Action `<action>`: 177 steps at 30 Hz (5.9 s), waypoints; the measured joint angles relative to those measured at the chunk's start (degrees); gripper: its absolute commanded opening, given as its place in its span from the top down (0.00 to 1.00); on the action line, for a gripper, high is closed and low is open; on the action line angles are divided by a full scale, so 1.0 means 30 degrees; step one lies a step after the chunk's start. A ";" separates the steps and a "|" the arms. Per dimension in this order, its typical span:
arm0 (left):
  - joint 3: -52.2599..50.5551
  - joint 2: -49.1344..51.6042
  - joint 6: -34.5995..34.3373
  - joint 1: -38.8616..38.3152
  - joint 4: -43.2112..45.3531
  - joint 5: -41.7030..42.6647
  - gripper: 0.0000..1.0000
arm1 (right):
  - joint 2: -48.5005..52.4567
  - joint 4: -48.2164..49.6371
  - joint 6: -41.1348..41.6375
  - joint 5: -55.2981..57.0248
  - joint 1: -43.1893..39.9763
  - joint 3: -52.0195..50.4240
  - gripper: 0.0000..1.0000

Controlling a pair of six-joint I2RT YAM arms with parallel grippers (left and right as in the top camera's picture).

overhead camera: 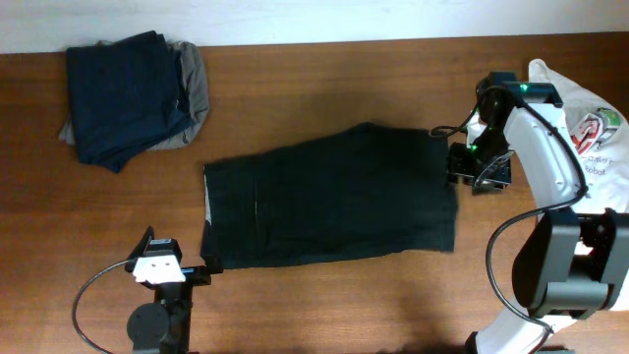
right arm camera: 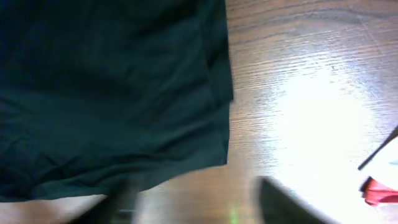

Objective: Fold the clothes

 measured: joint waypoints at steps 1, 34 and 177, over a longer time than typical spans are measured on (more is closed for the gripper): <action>0.0000 0.0000 0.0000 0.0000 0.0000 0.0000 0.01 | -0.0007 -0.0073 0.0000 0.0066 0.0000 0.0000 0.02; 0.0000 0.0000 0.0000 0.0000 0.0000 0.0000 0.01 | 0.0000 -0.0007 -0.0029 0.0029 0.0000 0.0000 0.02; 3.7310 3.4060 -0.3009 0.0641 -3.0505 -0.2776 0.99 | -0.5566 0.1086 -0.0022 -0.1690 0.0000 0.0284 0.02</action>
